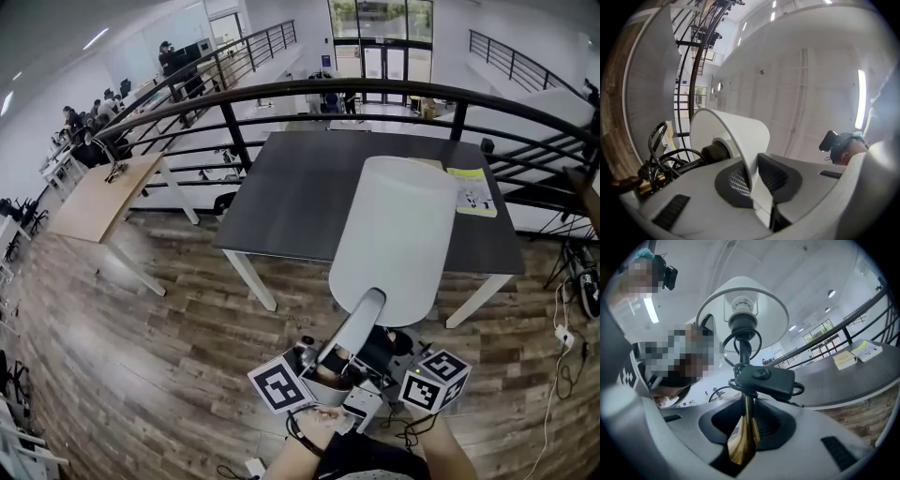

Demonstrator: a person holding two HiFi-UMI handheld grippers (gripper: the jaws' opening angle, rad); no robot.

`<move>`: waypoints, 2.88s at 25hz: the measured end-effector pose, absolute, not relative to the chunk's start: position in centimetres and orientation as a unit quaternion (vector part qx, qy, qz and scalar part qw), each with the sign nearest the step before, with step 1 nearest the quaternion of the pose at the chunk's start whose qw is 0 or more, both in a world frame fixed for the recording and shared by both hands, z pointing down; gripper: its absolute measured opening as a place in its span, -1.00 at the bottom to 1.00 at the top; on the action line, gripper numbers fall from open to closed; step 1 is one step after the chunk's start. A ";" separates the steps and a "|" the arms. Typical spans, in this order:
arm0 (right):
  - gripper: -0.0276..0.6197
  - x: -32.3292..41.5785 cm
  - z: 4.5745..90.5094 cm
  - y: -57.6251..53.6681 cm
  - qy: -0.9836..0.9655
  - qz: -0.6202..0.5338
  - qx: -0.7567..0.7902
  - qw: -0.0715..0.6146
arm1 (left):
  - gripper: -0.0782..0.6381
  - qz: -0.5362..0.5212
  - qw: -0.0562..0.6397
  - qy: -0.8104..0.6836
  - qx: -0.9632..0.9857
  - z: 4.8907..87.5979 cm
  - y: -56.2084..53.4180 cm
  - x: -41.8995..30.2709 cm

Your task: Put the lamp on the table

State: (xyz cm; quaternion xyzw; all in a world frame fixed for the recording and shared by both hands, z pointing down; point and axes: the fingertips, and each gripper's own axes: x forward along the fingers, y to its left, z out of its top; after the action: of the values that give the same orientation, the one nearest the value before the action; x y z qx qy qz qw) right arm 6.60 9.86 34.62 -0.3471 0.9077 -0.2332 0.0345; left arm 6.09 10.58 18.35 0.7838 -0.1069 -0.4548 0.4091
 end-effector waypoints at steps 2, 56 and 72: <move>-0.59 6.6 35.0 9.0 0.906 -0.236 -0.350 0.036 | -0.69 -0.453 0.412 -0.105 0.784 18.6 9.7 6.1; -0.59 0.6 36.0 -22.1 0.882 -0.239 -0.407 0.020 | -0.68 -0.442 0.455 -0.063 0.770 19.9 -22.1 -0.7; -0.59 3.7 36.4 -30.4 0.890 -0.240 -0.387 0.019 | -0.68 -0.449 0.448 -0.085 0.769 20.4 -30.3 2.5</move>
State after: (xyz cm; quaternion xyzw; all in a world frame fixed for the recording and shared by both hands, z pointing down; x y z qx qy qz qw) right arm 3.73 -30.37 36.39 -0.3874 0.8899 -0.2399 0.0187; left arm 2.47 -30.29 20.44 0.7686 -0.0855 -0.4489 0.4476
